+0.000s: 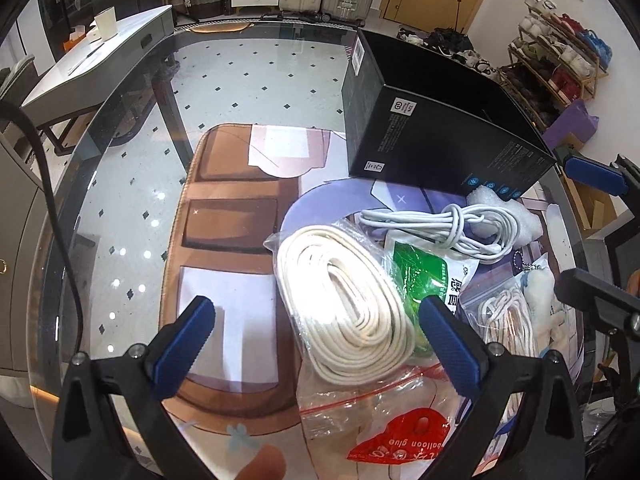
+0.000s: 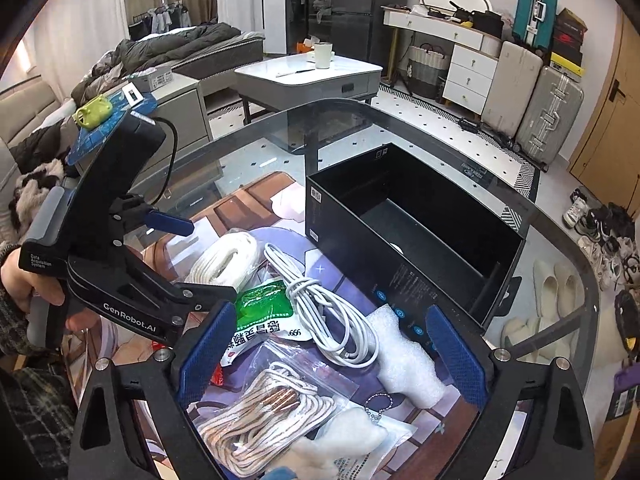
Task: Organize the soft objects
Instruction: 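Lower the left gripper onto the bagged white rope while the right gripper lowers onto the white cable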
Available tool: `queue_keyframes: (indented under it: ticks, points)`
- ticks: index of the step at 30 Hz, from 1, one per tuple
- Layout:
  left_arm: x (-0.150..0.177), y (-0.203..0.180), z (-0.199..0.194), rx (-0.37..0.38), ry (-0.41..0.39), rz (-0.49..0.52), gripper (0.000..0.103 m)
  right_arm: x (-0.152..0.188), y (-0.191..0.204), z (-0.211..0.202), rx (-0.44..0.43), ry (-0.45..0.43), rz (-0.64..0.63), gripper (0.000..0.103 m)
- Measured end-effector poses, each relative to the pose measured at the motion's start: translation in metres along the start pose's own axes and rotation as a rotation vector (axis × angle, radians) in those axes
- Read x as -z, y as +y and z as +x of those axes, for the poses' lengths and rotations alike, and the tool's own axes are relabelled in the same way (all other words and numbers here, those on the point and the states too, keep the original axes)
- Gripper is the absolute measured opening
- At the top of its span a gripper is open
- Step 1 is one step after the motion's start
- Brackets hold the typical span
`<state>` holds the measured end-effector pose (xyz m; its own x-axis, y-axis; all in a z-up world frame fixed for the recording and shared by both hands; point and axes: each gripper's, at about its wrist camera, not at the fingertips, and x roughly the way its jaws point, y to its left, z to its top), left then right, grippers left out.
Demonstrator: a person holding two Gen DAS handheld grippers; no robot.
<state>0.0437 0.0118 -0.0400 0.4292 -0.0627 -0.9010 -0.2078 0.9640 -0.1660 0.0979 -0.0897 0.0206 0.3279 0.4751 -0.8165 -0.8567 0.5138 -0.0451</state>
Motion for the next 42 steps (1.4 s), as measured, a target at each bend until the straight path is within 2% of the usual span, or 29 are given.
queue_keyframes:
  ticks: [7, 16, 25, 28, 34, 38, 42]
  points:
    - [-0.004, -0.002, 0.006, -0.01, 0.029, -0.021, 0.101, -0.007, 0.002, 0.018, 0.0, 0.052, -0.081, 0.088]
    - [-0.007, -0.001, 0.014, -0.017, 0.056, -0.022, 0.101, -0.009, 0.008, 0.042, -0.016, 0.138, -0.17, 0.083]
    - [-0.01, 0.0, 0.017, -0.026, 0.084, 0.003, 0.101, -0.015, 0.019, 0.068, -0.02, 0.218, -0.263, 0.083]
    - [-0.011, -0.001, 0.019, -0.055, 0.097, 0.014, 0.101, -0.018, 0.022, 0.078, -0.015, 0.25, -0.294, 0.083]
    - [-0.008, -0.004, 0.022, -0.096, 0.099, 0.05, 0.103, -0.02, 0.024, 0.087, -0.034, 0.267, -0.298, 0.083]
    - [-0.009, -0.002, 0.022, -0.089, 0.106, 0.053, 0.103, -0.023, 0.023, 0.091, -0.05, 0.286, -0.298, 0.082]
    - [-0.008, -0.002, 0.021, -0.085, 0.102, 0.05, 0.102, -0.027, 0.026, 0.096, -0.067, 0.31, -0.318, 0.074]
